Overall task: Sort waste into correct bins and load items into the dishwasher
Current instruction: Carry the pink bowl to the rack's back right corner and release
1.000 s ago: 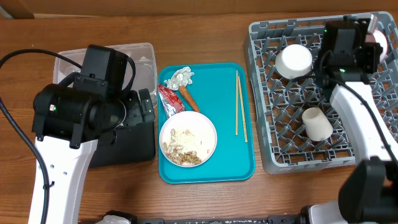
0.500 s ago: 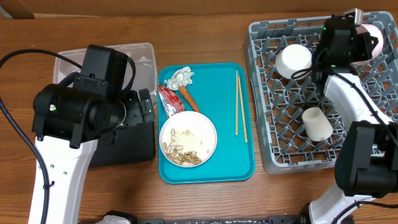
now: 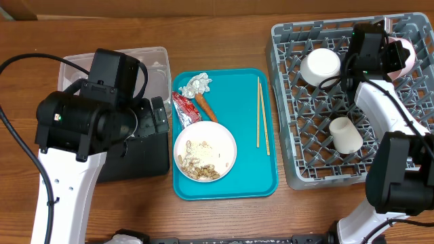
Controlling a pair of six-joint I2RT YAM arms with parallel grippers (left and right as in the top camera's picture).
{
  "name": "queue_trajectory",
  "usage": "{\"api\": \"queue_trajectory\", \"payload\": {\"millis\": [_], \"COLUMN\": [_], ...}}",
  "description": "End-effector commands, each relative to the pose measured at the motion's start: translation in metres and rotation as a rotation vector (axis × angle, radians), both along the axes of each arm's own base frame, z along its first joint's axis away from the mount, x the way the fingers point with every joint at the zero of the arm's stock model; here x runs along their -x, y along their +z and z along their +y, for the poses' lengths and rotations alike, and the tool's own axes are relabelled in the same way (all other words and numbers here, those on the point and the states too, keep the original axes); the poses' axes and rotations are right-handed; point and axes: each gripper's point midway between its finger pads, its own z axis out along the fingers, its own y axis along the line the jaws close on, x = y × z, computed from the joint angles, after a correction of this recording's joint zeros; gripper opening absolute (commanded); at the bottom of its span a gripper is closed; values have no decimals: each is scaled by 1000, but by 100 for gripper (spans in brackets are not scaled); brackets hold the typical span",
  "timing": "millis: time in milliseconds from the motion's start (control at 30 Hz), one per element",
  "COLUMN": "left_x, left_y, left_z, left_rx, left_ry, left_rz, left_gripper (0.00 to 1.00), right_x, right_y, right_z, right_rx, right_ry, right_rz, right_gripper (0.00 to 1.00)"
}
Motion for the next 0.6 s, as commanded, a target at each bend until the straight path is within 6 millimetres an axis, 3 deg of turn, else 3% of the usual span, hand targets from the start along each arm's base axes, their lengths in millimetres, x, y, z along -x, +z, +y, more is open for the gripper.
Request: {"api": "queue_trajectory", "payload": {"millis": [0,567], "left_x": [-3,-2], "left_y": [2,2], "left_z": [4,4], "left_rx": [-15,-15], "left_ry": [8,8], "left_rz": [-10,-10], "left_gripper": [100,100], "right_x": [-4,-8], "right_y": [9,-18], "right_z": [-1,0], "right_rx": [-6,-1], "right_ry": [-6,-10], "right_rz": [-47,27], "right_gripper": [4,4]}}
